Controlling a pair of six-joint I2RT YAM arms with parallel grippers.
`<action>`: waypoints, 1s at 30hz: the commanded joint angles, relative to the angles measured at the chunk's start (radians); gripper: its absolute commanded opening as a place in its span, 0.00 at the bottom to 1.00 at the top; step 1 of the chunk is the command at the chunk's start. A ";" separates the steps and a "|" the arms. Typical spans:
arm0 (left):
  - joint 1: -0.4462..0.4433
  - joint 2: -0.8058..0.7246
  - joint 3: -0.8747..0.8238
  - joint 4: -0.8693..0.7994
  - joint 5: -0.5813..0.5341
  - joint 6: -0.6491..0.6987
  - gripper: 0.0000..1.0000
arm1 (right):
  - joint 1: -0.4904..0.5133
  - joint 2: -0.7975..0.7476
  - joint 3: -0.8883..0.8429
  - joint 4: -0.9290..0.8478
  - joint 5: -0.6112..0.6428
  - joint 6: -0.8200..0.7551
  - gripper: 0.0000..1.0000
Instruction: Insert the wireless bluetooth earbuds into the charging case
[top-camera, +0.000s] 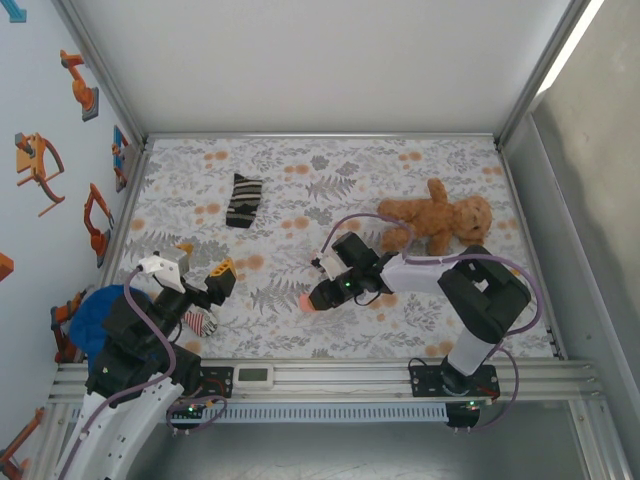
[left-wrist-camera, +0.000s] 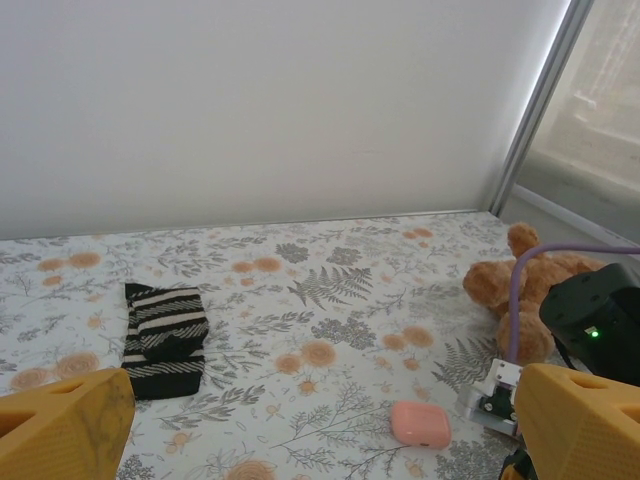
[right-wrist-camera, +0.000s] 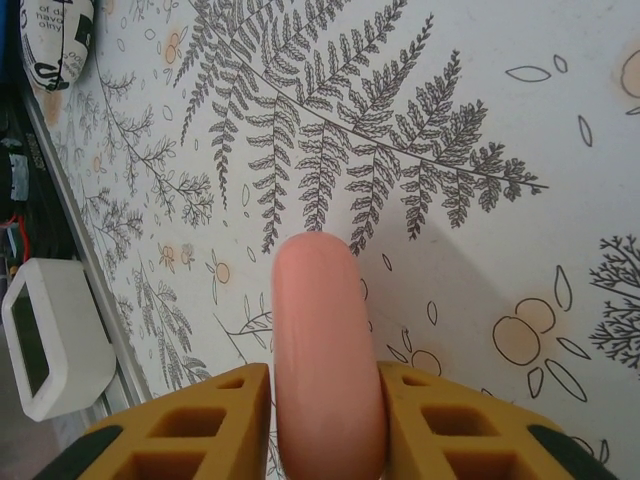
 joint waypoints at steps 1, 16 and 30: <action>-0.003 0.003 -0.009 0.004 -0.006 0.001 0.96 | -0.004 0.010 -0.004 0.000 0.005 -0.004 0.35; -0.002 0.026 -0.008 0.016 0.011 0.007 0.96 | -0.020 -0.041 0.015 -0.064 0.043 -0.048 0.41; -0.003 0.084 -0.005 0.003 -0.113 -0.013 0.96 | -0.102 -0.339 0.068 -0.269 0.207 -0.163 0.45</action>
